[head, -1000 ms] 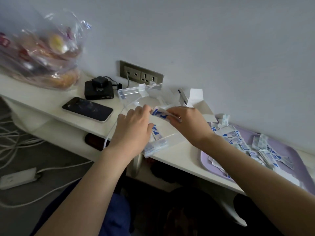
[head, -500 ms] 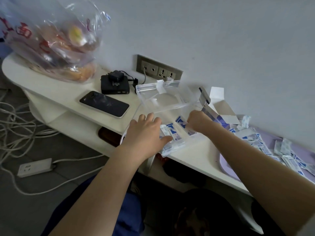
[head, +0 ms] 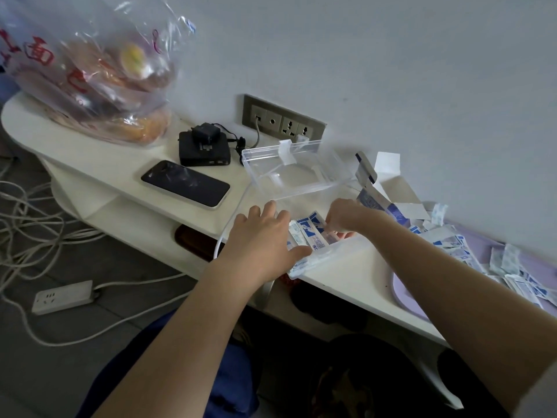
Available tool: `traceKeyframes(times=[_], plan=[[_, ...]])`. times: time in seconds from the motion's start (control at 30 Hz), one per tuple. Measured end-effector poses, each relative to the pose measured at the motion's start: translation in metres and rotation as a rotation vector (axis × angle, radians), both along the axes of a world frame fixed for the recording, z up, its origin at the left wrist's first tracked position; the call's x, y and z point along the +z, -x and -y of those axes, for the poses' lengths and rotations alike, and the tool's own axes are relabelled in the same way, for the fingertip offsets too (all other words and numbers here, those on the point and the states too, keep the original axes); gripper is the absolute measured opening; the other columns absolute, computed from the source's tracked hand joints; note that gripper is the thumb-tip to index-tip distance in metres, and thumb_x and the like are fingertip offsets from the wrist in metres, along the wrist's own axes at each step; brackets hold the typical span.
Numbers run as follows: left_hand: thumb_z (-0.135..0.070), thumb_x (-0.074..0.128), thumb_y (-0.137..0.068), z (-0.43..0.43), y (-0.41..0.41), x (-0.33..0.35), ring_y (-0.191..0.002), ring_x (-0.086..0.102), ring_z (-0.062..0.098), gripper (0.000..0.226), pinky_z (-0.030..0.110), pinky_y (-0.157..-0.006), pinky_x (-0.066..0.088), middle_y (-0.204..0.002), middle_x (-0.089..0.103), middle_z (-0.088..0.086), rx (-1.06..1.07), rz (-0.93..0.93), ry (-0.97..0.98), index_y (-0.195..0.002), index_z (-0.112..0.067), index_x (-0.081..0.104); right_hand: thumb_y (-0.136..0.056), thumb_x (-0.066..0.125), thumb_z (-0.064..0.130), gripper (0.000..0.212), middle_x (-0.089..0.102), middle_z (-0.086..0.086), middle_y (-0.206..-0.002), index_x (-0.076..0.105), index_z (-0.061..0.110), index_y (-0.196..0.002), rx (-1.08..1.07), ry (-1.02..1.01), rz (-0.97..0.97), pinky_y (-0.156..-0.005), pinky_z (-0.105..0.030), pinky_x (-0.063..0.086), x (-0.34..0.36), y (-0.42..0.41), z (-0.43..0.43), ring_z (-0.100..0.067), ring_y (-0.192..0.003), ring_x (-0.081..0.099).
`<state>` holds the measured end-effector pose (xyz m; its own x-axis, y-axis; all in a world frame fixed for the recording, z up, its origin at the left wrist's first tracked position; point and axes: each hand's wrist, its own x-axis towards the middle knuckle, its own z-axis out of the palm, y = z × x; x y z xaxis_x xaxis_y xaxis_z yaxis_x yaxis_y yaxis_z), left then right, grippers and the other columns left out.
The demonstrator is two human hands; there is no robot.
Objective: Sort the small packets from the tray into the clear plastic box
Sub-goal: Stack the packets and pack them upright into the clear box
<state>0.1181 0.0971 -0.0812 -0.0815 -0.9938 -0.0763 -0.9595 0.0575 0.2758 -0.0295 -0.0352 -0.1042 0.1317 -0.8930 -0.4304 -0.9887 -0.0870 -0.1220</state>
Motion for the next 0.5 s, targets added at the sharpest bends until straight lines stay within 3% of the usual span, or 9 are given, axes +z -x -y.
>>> traceKeyframes(times=[0.23,0.4,0.5], plan=[[-0.059,0.045,-0.089,-0.002,0.001,0.0,-0.13,0.029,0.023,0.06,0.036,-0.102,0.027,-0.15,0.022,0.003,0.002,-0.033,0.0,-0.135,-0.022,0.037,-0.094,0.051,0.019,0.029,0.064,-0.015,-0.11,0.057,-0.002,-0.114,0.033,0.032,-0.004,-0.087,-0.033,0.054,-0.004,-0.001,-0.002,-0.027,-0.098,0.065],[-0.056,0.052,-0.086,-0.004,0.011,-0.005,-0.124,0.033,0.024,0.059,0.035,-0.099,0.029,-0.143,0.029,0.004,-0.036,0.009,0.039,-0.133,-0.022,0.04,-0.095,0.047,0.02,0.026,0.061,-0.014,-0.093,0.059,-0.001,-0.104,0.081,0.042,-0.027,-0.067,-0.026,0.048,-0.004,0.001,-0.002,-0.024,-0.083,0.059],[-0.05,0.052,-0.089,-0.002,0.008,-0.006,-0.126,0.032,0.025,0.052,0.035,-0.1,0.029,-0.144,0.028,0.003,-0.032,0.029,0.053,-0.131,-0.022,0.043,-0.094,0.047,0.021,0.031,0.065,-0.016,-0.107,0.058,-0.004,-0.109,0.106,0.03,0.009,-0.085,-0.034,0.051,-0.002,0.003,-0.002,-0.027,-0.093,0.064]])
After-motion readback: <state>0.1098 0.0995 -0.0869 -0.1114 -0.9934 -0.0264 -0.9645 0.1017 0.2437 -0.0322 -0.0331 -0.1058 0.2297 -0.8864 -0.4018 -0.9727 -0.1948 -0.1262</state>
